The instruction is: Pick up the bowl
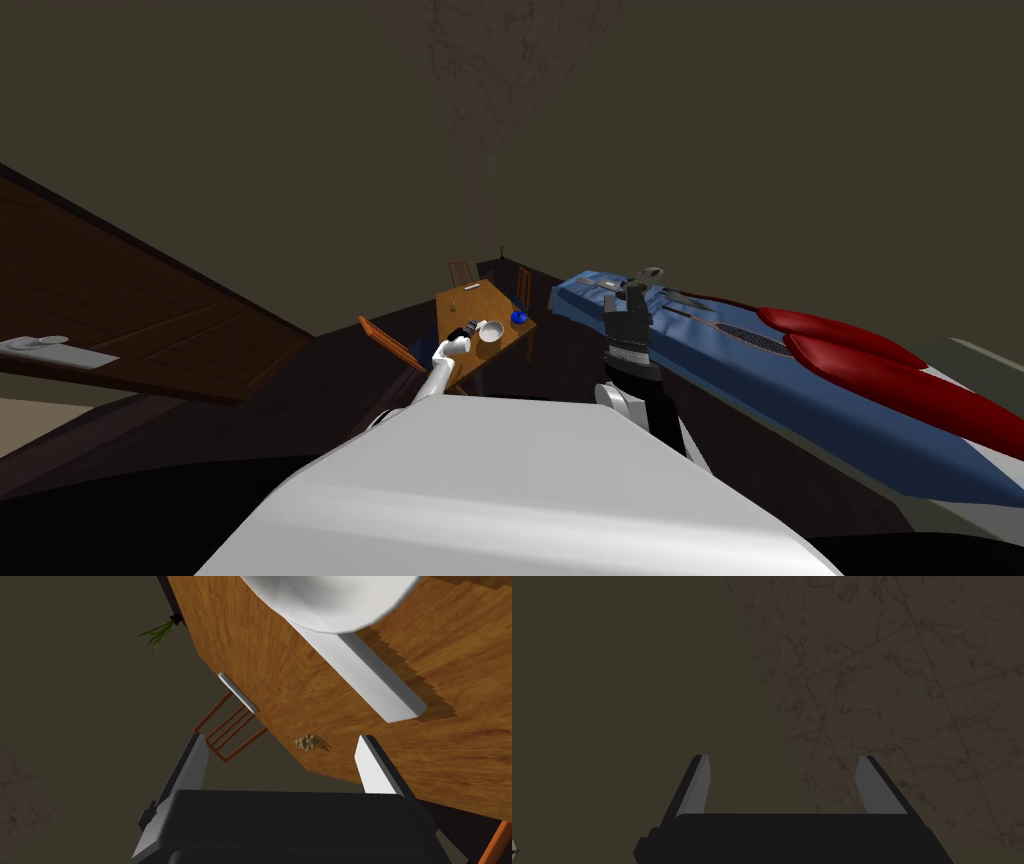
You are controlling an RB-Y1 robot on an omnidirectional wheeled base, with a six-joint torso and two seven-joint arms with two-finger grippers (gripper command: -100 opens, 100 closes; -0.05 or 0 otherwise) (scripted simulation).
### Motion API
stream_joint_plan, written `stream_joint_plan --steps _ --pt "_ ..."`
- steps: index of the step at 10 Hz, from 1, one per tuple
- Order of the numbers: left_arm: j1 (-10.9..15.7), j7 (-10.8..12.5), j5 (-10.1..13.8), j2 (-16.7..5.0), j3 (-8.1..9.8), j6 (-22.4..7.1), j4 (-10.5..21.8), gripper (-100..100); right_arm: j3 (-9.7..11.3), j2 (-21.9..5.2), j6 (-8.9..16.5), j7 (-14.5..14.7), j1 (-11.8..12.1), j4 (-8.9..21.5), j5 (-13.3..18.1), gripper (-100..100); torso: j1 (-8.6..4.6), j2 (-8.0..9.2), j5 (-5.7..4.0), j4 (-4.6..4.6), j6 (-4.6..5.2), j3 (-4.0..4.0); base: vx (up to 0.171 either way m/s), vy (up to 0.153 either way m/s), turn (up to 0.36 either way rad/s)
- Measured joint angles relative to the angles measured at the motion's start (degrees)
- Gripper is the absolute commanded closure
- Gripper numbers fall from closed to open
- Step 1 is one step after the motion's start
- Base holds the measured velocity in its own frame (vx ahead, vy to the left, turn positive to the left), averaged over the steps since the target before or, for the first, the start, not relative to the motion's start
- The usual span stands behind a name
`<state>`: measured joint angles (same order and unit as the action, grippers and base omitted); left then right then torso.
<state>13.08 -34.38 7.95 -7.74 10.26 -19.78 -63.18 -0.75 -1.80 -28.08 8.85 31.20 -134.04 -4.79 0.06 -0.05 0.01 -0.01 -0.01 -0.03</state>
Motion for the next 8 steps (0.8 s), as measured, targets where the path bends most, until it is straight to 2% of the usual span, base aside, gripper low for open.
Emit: stream_joint_plan --steps 1,3,4,8 --pt "1.0 -1.0 0.4 0.4 0.27 -1.2 2.2 -100 0.0 0.0 0.0 0.0 0.0 0.0 0.0 0 0.0 0.01 0.01 -0.01 -0.01 0.0 0.002 0.015 -0.006" --pt "2.2 -2.3 1.4 0.5 0.45 -3.6 4.4 -100 0.0 0.0 0.0 0.0 0.0 0.0 0.0 0 -0.02 0.04 0.0 0.0 -0.02 0.02 0.005 0.016 -0.014" --pt "3.2 -3.0 1.3 1.2 0.89 -4.8 5.9 -100 0.0 0.0 0.0 0.0 0.0 0.0 0.0 0 -0.02 0.02 0.0 0.0 0.0 0.01 0.005 0.012 -0.012" --pt "5.3 -5.1 2.1 2.2 1.45 -7.7 10.4 -100 0.0 0.0 0.0 0.0 0.0 0.0 0.0 0 -0.05 0.04 -0.01 0.0 -0.02 0.02 0.005 0.009 -0.01"
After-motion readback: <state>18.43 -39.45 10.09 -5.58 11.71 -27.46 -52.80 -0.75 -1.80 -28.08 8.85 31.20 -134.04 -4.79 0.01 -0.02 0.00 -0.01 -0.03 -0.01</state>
